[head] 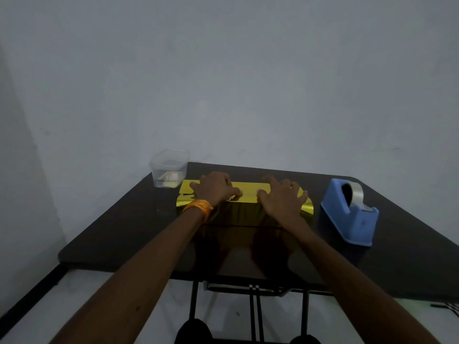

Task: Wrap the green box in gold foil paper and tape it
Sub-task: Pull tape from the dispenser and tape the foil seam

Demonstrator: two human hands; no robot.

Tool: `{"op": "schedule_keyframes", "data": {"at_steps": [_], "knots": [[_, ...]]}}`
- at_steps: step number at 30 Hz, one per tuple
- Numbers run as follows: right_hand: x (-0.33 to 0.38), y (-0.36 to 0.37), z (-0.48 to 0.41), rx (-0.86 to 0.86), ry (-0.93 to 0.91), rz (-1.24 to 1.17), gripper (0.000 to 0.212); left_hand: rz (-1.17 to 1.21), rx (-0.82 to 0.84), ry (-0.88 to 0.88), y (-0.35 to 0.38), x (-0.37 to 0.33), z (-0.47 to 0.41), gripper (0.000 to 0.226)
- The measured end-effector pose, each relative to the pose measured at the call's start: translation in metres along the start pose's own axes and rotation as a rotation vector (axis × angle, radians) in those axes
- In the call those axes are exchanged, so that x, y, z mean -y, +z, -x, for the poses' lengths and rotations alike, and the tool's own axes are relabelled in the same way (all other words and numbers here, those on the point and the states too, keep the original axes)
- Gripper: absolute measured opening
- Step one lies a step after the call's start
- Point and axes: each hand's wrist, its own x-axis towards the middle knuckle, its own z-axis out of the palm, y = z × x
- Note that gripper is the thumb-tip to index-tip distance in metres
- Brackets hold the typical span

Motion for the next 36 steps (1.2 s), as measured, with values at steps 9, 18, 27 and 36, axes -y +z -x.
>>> {"op": "schedule_keyframes", "data": {"at_steps": [9,18,27,36], "knots": [[-0.034,-0.021,0.008,-0.183,-0.024,-0.059,0.043,-0.058,-0.059,0.031,-0.001,-0.006,0.008,0.018],[-0.114,-0.076,0.006,-0.455,0.037,-0.191,0.017,0.114,-0.271,0.324,0.022,-0.066,0.015,0.009],[-0.187,-0.092,0.017,-0.206,0.38,-0.574,0.037,0.3,0.189,0.523,0.093,-0.167,0.039,0.017],[-0.202,-0.099,0.013,-0.024,0.559,-0.891,0.029,0.234,0.309,0.532,0.133,-0.209,0.044,0.04]]}}
